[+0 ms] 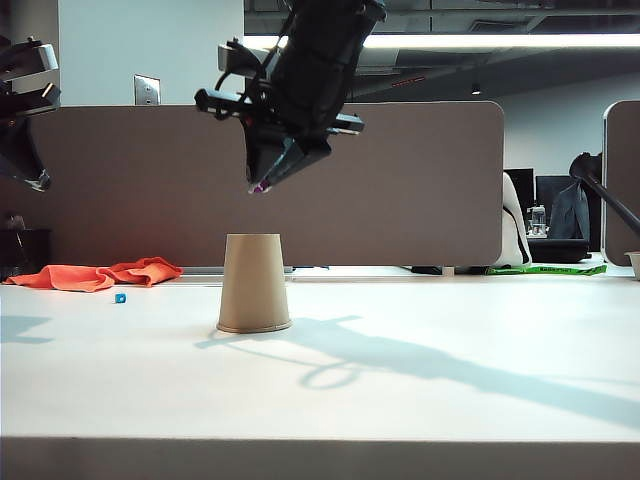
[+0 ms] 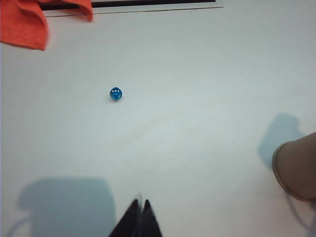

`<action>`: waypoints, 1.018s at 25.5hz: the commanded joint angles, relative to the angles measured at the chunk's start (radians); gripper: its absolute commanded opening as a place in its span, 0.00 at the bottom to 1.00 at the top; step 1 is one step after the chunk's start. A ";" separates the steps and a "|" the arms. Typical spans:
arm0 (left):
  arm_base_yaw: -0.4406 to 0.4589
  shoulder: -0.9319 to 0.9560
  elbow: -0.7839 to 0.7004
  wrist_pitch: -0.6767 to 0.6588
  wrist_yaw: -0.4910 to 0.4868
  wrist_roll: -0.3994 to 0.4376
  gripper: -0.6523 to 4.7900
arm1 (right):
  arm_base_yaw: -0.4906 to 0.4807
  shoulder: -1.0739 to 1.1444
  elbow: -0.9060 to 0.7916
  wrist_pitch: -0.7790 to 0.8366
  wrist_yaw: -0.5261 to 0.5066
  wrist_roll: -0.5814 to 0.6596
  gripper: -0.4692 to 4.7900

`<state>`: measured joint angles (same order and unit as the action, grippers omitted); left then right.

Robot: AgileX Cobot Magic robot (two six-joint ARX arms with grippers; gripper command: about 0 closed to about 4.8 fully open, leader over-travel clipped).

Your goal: Throw the dice onto the paper cup, compare its value with the values of the other dice on the table, place the die with the higher value on the paper cup, and take no action if both dice have the same value.

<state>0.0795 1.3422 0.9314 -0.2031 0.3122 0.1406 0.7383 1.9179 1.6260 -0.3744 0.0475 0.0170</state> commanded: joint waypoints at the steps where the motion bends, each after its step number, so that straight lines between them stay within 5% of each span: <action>1: 0.000 -0.005 0.002 0.003 0.006 0.000 0.11 | 0.002 0.002 0.004 0.016 0.002 -0.003 0.19; 26: 0.000 -0.005 0.002 0.019 0.006 0.000 0.11 | 0.002 0.062 0.004 0.094 0.000 -0.003 0.19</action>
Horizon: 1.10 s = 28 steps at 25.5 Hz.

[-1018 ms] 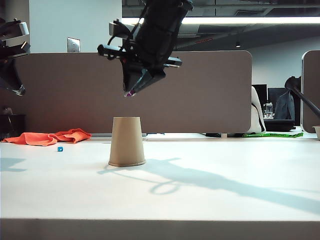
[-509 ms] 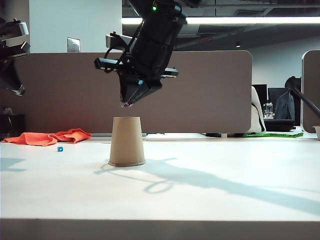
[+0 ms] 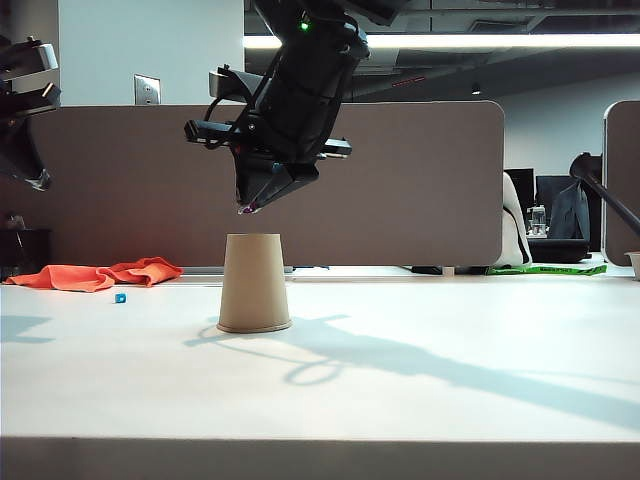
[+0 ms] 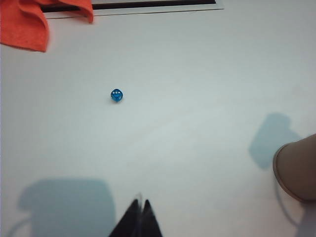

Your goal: Throw the dice onto the paper cup, compare its value with the values of the other dice on the table, place the die with the higher value on the paper cup, and take no action if both dice have the same value.

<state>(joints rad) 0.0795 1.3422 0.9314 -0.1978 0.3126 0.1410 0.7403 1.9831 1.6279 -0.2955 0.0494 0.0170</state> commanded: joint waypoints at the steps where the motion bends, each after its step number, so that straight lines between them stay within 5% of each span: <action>1: 0.000 -0.005 0.001 0.013 0.006 0.000 0.11 | 0.000 -0.003 0.002 0.012 -0.002 -0.003 0.19; 28: 0.000 -0.005 0.002 0.013 0.006 -0.003 0.11 | -0.007 0.031 0.002 -0.017 -0.002 -0.002 0.19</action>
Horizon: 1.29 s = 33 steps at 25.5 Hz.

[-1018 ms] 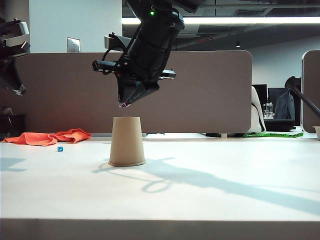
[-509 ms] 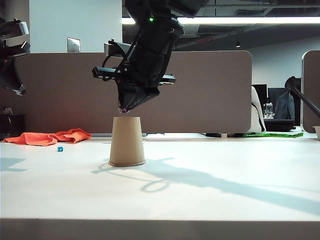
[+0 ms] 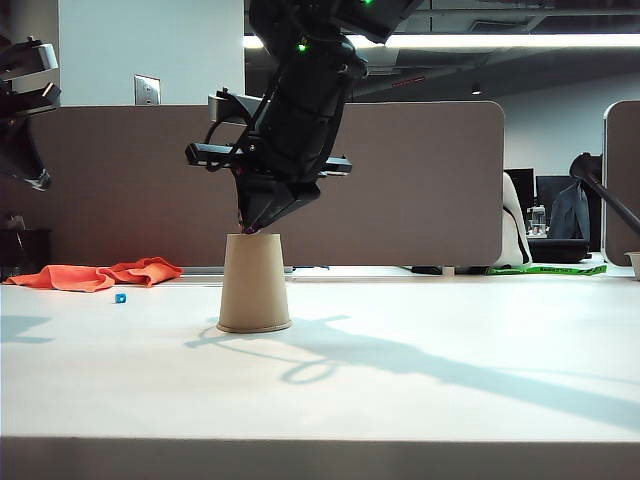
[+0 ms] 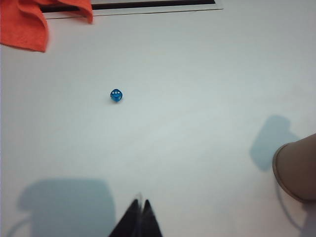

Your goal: Throw the dice onto the paper cup, compare its value with the values of the other dice on the table, place the die with the higher value on the paper cup, and take no action if both dice have the same value.

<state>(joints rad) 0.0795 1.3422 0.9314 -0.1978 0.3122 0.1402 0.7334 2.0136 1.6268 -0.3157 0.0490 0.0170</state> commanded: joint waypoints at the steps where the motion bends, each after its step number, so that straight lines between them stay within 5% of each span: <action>1: 0.000 -0.005 0.002 0.013 0.006 -0.002 0.11 | -0.001 0.001 0.003 0.001 -0.002 -0.002 0.19; 20: 0.000 -0.005 0.001 0.012 0.006 -0.002 0.11 | -0.003 0.014 0.003 -0.002 -0.002 -0.002 0.19; 23: 0.000 -0.005 0.001 0.012 0.006 -0.002 0.11 | -0.003 0.014 0.003 -0.002 -0.002 -0.002 0.30; 33: 0.000 -0.005 0.002 0.012 0.006 -0.002 0.11 | -0.003 0.012 0.003 0.002 -0.002 -0.002 0.30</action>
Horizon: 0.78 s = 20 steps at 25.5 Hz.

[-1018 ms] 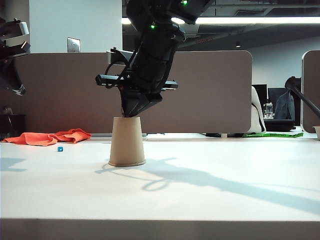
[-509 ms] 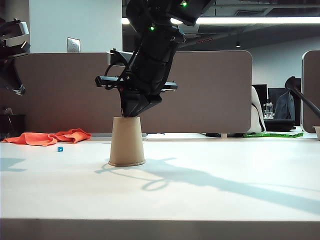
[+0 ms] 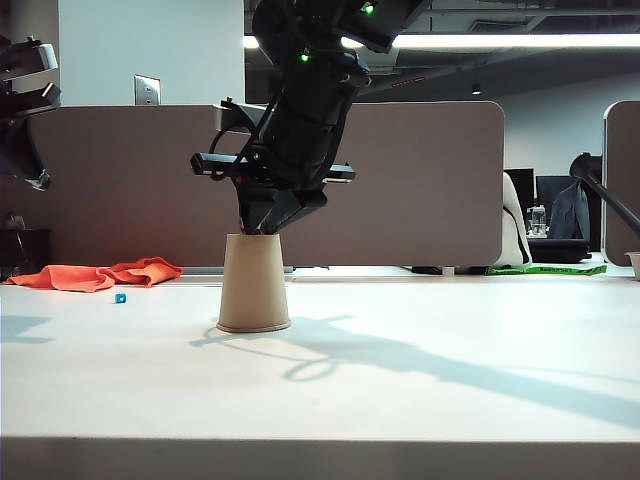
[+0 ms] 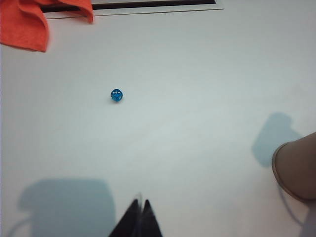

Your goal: Throw the dice onto the paper cup, compare its value with the values of the other dice on the table, place the die with the higher value on the paper cup, and take no action if both dice have the same value.

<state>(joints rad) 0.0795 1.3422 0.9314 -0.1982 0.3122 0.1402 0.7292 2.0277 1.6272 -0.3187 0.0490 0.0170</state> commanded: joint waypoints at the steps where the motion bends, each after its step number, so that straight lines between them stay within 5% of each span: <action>1: 0.000 -0.005 0.002 0.013 0.006 -0.002 0.11 | 0.001 -0.005 0.003 0.006 -0.002 -0.002 0.30; 20: 0.000 -0.005 0.001 0.015 0.006 -0.021 0.11 | 0.000 -0.160 0.003 -0.021 0.018 -0.002 0.27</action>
<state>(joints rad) 0.0795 1.3422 0.9314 -0.1982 0.3122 0.1246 0.7292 1.8904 1.6257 -0.3477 0.0509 0.0170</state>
